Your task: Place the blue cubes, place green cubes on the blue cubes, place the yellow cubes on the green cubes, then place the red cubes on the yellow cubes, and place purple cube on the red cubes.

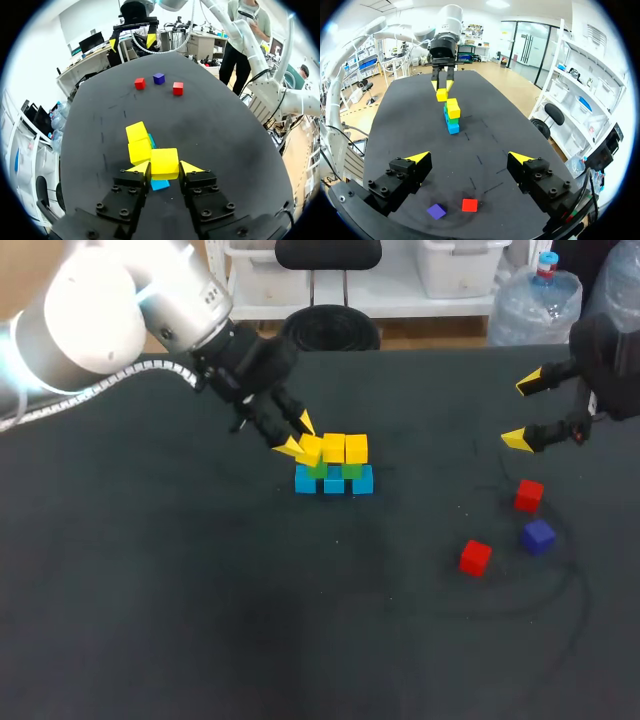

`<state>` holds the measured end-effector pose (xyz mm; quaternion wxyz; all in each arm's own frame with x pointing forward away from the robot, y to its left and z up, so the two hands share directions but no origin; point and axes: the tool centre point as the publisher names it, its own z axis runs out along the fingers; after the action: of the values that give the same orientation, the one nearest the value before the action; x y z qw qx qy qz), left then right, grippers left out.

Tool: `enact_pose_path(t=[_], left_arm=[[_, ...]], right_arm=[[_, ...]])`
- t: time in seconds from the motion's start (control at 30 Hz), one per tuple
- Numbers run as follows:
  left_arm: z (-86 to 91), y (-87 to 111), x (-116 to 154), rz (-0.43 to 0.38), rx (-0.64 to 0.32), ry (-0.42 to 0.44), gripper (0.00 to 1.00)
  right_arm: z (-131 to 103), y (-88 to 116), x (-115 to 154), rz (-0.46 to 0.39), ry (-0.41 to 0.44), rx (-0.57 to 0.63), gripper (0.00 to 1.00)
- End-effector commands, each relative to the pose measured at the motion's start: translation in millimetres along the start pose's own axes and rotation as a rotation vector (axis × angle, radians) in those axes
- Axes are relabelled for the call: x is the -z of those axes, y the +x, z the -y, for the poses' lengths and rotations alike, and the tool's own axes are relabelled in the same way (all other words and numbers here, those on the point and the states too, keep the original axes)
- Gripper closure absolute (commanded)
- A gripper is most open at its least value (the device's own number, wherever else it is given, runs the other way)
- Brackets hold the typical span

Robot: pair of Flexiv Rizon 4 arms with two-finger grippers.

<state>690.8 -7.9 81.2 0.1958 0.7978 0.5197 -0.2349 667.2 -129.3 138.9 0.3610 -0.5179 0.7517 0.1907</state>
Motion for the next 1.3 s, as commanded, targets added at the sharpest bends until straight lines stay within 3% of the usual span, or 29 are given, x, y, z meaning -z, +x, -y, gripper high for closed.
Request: enact_pose_path(t=[0.03,0.53,1.3], left_arm=[[0.6,1.2,0.3,-0.003,0.006,-0.006,1.0],[6.1,7.6,0.9,-0.006,0.028,-0.018,1.0],[5.1,8.3,2.9,0.057,0.117,-0.085,1.0]], right_arm=[[0.6,0.8,-0.8,0.005,-0.002,0.001,0.0],[0.6,0.8,-0.8,0.005,-0.002,0.001,0.0],[0.6,0.8,-0.8,0.005,-0.002,0.001,0.0]])
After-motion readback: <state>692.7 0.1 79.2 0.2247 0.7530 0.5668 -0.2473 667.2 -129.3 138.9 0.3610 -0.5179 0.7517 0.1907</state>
